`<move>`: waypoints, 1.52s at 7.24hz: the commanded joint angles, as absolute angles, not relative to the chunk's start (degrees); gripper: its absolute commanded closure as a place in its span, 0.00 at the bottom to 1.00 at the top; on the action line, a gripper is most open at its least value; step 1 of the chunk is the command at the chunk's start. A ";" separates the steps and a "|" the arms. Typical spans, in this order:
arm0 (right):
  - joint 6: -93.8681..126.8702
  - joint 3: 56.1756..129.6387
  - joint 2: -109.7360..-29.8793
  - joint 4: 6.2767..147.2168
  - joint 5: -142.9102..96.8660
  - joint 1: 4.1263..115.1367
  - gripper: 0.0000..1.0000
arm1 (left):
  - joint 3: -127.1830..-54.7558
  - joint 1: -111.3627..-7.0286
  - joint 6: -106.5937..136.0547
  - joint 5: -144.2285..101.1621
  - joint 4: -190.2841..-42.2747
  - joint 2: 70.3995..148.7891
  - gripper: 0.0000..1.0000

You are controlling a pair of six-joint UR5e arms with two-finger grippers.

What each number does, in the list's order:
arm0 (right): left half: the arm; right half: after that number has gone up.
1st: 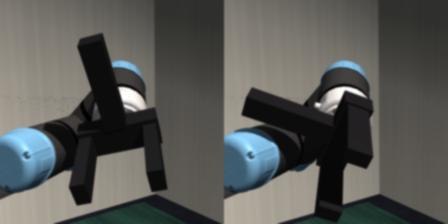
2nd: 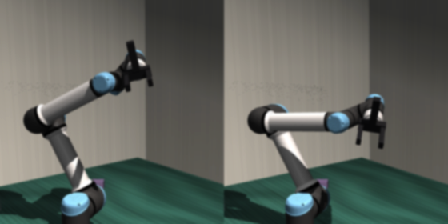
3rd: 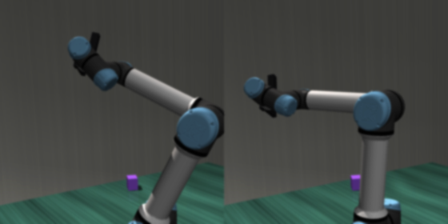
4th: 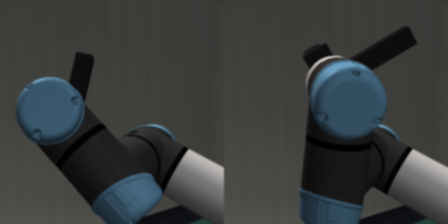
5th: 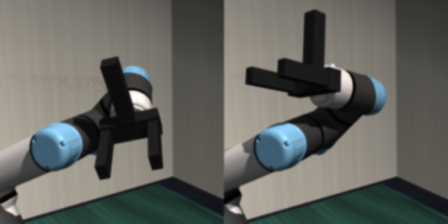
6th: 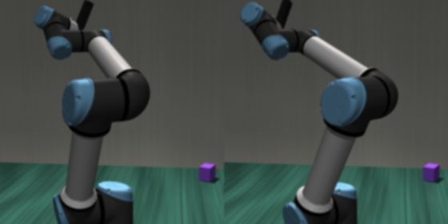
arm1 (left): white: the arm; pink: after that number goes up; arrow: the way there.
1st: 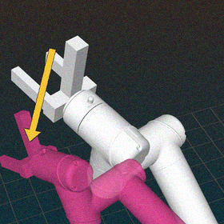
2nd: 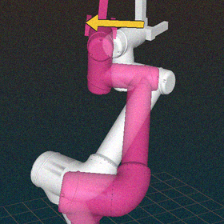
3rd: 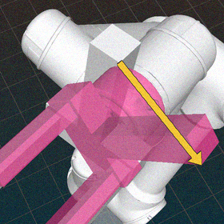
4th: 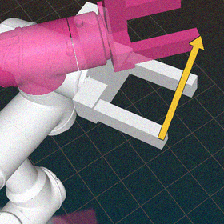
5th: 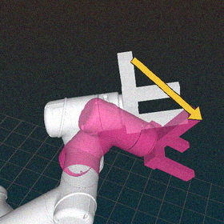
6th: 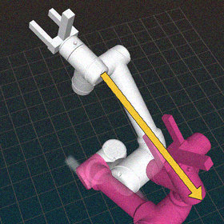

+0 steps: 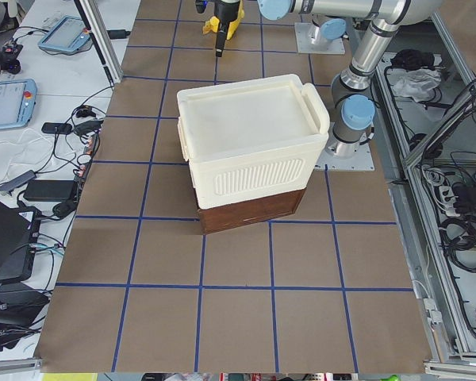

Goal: Pull drawer sideways

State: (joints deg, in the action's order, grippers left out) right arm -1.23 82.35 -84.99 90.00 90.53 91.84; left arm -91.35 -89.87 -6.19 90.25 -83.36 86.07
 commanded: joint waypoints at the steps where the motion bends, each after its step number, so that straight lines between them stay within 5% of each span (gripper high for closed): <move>1: -1.23 82.35 -84.99 90.00 90.53 91.85 0.00 | -91.23 -89.83 -6.15 90.26 -84.20 85.96 0.00; 11: -1.23 82.35 -84.99 90.00 90.53 91.85 0.00 | -91.05 -89.82 -4.83 90.97 -84.29 86.04 0.00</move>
